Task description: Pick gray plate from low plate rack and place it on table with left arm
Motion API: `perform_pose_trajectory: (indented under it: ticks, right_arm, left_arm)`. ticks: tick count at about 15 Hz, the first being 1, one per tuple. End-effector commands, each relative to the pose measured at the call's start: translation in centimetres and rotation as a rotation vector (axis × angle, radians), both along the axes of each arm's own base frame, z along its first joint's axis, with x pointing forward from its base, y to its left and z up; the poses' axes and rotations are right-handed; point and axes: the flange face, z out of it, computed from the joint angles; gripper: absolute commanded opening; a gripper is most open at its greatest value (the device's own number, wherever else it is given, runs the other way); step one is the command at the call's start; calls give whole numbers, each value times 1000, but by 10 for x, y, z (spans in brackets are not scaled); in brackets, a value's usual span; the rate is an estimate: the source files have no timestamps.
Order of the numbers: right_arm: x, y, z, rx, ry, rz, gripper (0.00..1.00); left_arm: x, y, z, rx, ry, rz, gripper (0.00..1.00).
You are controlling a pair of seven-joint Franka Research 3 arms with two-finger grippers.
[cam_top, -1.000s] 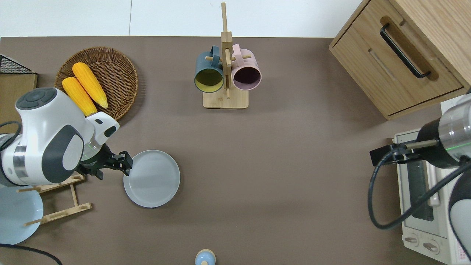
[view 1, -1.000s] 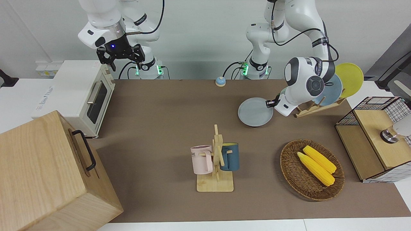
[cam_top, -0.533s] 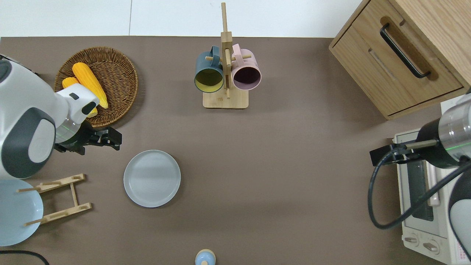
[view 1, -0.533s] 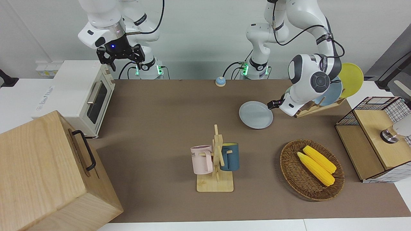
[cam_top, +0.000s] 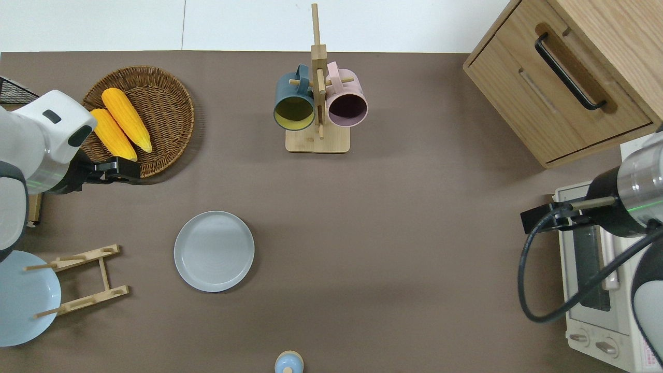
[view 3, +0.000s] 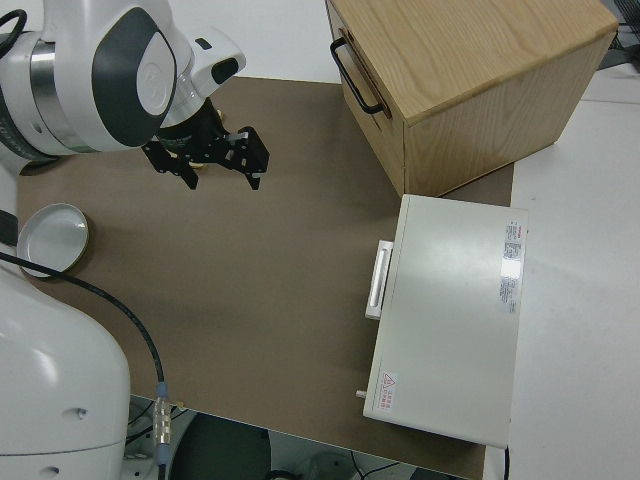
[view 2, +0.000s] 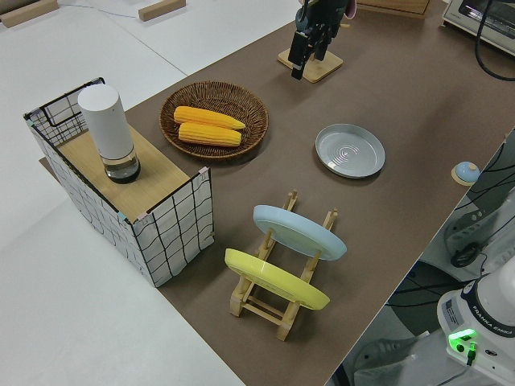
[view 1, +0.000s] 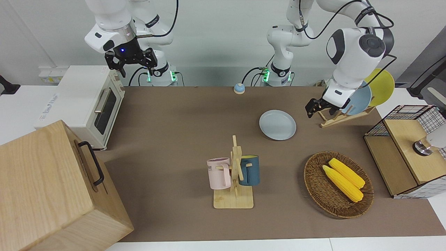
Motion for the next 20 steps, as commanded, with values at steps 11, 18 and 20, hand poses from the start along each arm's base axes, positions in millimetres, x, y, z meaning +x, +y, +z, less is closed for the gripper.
perform_pose_trajectory:
  ticks: [11, 18, 20]
  right_arm:
    - [-3, -4, 4, 2, 5, -5, 987]
    - [-3, -3, 4, 2, 5, -3, 990]
    - [-3, -4, 4, 2, 5, -5, 987]
  left_arm:
    - [3, -15, 23, 20, -55, -36, 1000]
    - [3, -22, 21, -76, -47, -11, 1000]
    - [4, -22, 20, -75, -45, -5, 1000]
